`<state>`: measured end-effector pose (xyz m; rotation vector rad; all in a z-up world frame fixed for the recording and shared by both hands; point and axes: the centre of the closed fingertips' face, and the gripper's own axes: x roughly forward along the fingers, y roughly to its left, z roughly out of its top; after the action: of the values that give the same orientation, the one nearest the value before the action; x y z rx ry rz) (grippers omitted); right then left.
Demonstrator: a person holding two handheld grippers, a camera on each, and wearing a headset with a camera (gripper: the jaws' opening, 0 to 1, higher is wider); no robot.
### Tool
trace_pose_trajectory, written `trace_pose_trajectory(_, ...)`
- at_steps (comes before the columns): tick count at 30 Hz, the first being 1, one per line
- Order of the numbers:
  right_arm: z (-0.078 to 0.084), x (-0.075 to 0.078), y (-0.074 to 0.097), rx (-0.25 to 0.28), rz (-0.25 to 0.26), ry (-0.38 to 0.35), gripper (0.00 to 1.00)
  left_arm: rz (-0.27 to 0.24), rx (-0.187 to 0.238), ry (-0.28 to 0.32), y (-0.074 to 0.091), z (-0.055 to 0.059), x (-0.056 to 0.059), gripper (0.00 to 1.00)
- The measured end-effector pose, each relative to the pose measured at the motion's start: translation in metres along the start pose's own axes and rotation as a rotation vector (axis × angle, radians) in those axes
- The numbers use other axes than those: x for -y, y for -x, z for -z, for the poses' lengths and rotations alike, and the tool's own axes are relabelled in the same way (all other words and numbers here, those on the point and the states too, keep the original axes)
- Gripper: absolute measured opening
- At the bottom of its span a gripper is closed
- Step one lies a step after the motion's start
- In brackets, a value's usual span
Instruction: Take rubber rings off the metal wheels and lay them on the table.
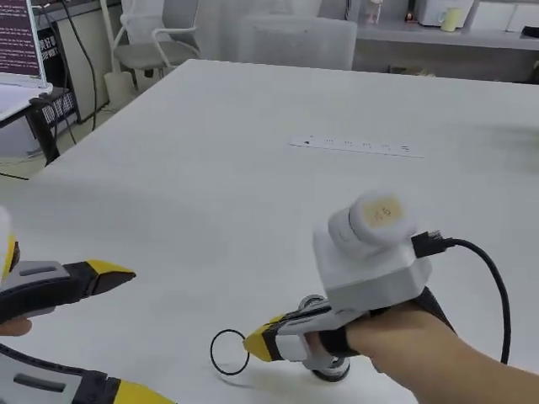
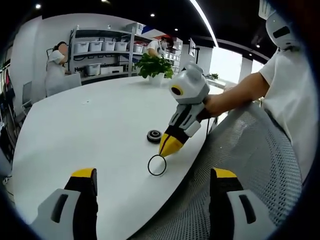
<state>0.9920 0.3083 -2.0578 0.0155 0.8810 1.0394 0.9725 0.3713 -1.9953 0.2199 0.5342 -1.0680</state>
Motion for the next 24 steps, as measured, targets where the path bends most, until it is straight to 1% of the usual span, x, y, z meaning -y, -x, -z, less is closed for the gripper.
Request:
trace_pose_trajectory(3, 0.002, 0.003, 0.001, 0.004, 0.004, -0.012, 0.00, 0.002, 0.001, 0.005, 0.000, 0.000, 0.000, 0.92)
trace_pose_trajectory(4, 0.004, 0.008, 0.002, 0.004, 0.019, -0.020, 0.00, 0.003, 0.004, 0.008, 0.000, 0.000, 0.000, 0.92)
trace_pose_trajectory(7, 0.007, 0.011, 0.002, 0.002, 0.024, -0.033, 0.00, 0.007, 0.025, 0.027, 0.000, -0.003, 0.000, 0.91)
trace_pose_trajectory(9, 0.009, 0.014, 0.002, -0.004, 0.028, -0.036, 0.00, 0.005, 0.026, 0.030, 0.000, -0.003, 0.000, 0.91)
trace_pose_trajectory(15, 0.017, 0.020, 0.001, -0.021, 0.051, -0.023, 0.00, 0.000, 0.014, 0.033, 0.000, -0.001, -0.001, 0.90)
trace_pose_trajectory(18, 0.017, 0.022, 0.002, -0.025, 0.064, -0.008, 0.00, -0.002, 0.023, 0.039, 0.001, -0.002, -0.001, 0.90)
trace_pose_trajectory(21, 0.017, 0.023, 0.002, -0.024, 0.071, -0.008, 0.00, 0.000, 0.042, 0.047, 0.001, -0.005, -0.001, 0.94)
trace_pose_trajectory(24, 0.018, 0.025, 0.002, -0.028, 0.089, 0.012, 0.00, -0.002, 0.036, 0.054, 0.001, -0.004, -0.001, 0.94)
